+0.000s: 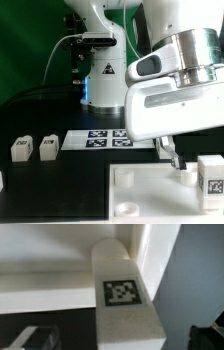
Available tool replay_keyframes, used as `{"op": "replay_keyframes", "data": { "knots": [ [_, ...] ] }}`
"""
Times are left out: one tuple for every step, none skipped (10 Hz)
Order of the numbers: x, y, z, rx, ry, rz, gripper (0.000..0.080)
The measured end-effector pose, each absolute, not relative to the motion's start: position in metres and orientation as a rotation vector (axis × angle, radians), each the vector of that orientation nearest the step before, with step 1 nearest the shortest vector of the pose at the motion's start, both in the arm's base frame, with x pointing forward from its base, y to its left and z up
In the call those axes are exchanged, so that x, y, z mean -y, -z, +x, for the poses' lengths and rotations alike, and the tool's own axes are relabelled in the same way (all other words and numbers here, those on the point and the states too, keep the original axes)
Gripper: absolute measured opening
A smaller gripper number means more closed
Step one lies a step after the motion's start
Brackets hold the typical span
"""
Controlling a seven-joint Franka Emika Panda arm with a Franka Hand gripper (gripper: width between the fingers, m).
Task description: Assemble one leg
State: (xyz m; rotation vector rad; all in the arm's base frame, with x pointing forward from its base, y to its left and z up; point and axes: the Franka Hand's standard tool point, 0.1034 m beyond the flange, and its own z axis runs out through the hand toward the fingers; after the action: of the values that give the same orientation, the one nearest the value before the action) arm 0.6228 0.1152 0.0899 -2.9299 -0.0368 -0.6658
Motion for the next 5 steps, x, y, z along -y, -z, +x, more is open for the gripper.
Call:
{"op": "replay_keyframes", "data": {
  "knots": [
    [-0.116, -0.090, 0.623, 0.036, 0.663, -2.930, 0.0649],
    [-0.123, -0.089, 0.621, -0.105, 0.579, -2.917, 0.0649],
    [-0.132, -0.091, 0.624, -0.168, 0.562, -2.903, 0.0649],
    [-0.135, -0.089, 0.624, -0.157, 0.562, -2.908, 0.0649],
    [-0.123, -0.077, 0.616, -0.073, 0.356, -2.965, 0.0649]
  ]
}}
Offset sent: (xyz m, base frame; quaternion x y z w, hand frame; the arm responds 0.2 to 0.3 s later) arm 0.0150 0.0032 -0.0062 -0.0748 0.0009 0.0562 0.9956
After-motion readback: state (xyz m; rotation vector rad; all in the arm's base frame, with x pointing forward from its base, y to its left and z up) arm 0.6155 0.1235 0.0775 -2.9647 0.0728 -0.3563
